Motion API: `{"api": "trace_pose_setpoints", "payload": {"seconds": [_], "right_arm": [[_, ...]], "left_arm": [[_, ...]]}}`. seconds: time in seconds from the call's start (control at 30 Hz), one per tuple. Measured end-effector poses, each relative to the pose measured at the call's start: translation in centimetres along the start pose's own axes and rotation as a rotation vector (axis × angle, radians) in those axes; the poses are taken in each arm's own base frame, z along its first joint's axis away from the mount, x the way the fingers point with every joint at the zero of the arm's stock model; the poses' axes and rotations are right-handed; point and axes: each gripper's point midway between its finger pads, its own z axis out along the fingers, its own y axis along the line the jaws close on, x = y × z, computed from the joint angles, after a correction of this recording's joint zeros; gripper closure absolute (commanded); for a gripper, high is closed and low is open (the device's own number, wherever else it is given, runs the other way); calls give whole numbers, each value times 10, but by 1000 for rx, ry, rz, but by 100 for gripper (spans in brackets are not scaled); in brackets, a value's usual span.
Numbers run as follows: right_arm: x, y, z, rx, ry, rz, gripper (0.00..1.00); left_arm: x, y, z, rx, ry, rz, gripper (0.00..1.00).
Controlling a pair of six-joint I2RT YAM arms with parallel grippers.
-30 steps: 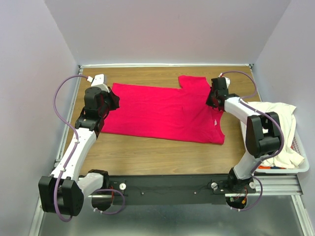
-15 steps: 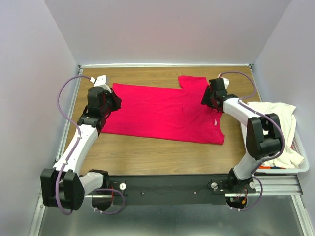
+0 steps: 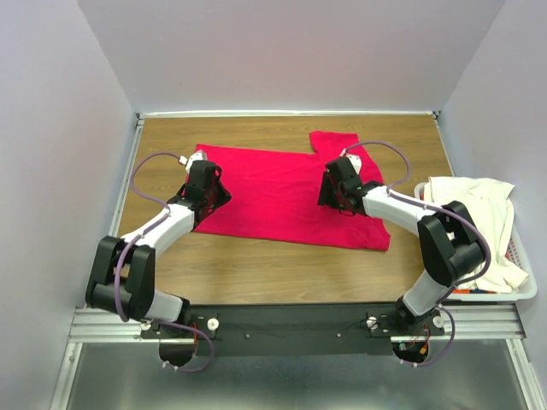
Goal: Fold and stack the t-shirts
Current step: Fold the tshirt
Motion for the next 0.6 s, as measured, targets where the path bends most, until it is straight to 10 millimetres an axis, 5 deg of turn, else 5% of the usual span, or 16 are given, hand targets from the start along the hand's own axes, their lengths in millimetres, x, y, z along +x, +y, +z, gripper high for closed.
{"api": "trace_pose_setpoints", "payload": {"seconds": [0.27,0.6], "right_arm": [[37,-16,-2,16,64,26,27],[54,-18,-5,2,89,44,22]], "left_arm": [[31,42,24,-171,34,-96,78],[53,73,20,-275,26,-168,78]]}}
